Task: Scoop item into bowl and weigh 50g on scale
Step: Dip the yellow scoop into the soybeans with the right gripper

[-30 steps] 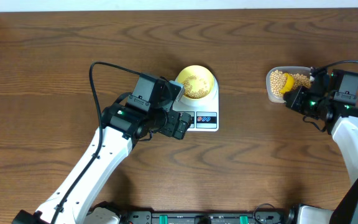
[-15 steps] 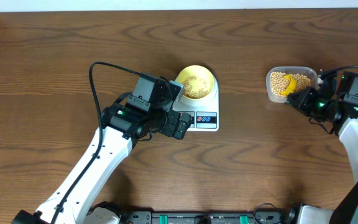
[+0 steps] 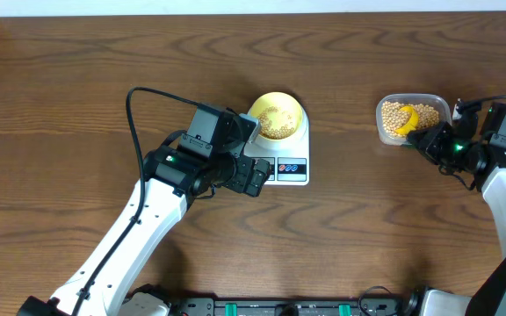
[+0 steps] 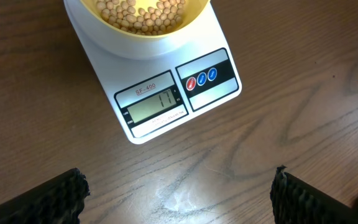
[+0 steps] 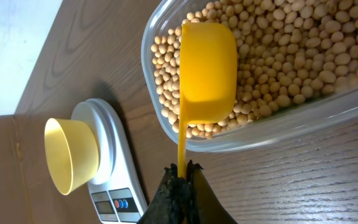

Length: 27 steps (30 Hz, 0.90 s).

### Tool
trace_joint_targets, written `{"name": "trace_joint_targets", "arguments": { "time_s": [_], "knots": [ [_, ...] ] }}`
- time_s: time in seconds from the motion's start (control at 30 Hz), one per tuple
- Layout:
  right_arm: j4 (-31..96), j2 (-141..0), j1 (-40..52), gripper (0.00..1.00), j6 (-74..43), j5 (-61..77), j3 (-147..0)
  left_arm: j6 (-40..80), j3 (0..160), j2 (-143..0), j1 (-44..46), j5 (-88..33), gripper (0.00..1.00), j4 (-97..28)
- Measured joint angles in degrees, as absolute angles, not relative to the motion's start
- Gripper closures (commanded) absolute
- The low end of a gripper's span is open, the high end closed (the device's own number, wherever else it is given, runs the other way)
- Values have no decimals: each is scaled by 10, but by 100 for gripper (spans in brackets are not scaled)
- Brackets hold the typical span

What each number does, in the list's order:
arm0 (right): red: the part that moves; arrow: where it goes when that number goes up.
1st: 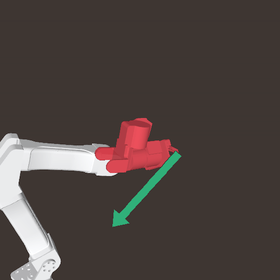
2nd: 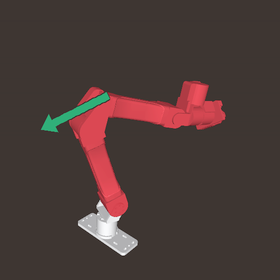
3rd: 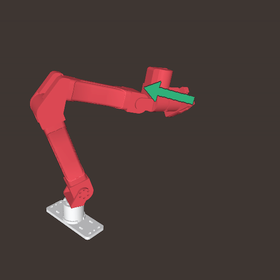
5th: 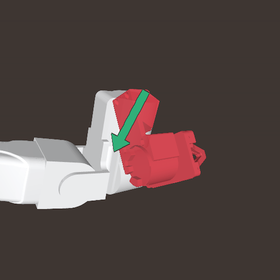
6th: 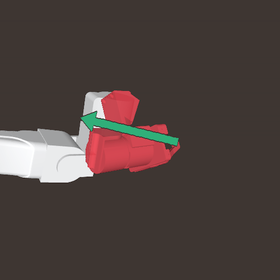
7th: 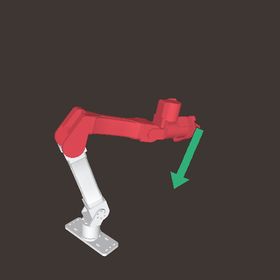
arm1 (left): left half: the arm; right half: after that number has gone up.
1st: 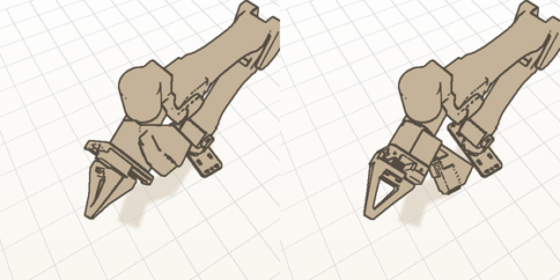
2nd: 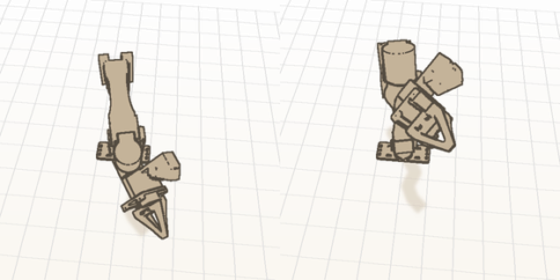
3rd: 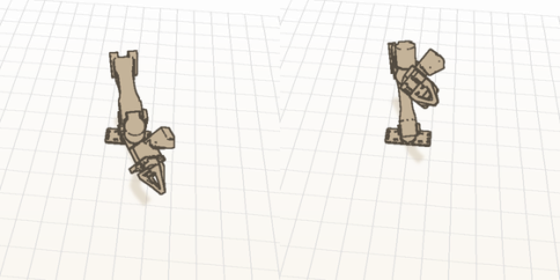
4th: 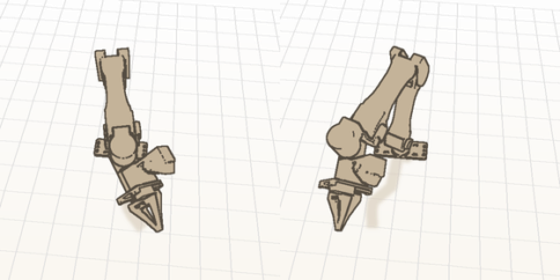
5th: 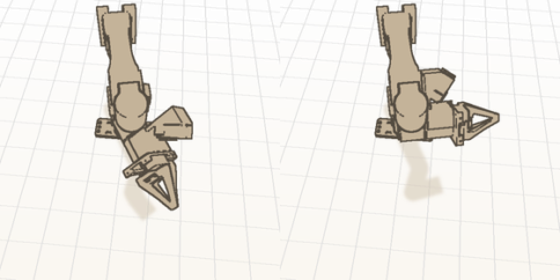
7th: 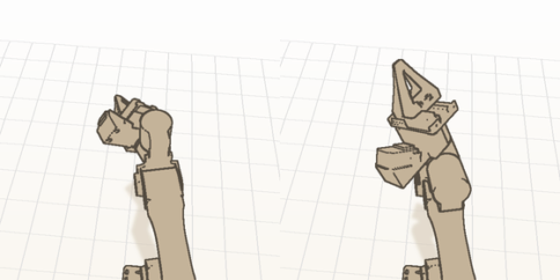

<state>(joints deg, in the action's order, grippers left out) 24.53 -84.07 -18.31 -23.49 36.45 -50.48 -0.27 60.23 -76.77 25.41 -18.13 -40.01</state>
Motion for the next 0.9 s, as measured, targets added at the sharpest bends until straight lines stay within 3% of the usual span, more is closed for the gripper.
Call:
{"name": "trace_joint_targets", "arguments": {
  "time_s": [0.9],
  "knots": [
    [238,-841,-234,99,-268,426,-505,-3,602,-768,254,-181,4,-400]
  ]
}}
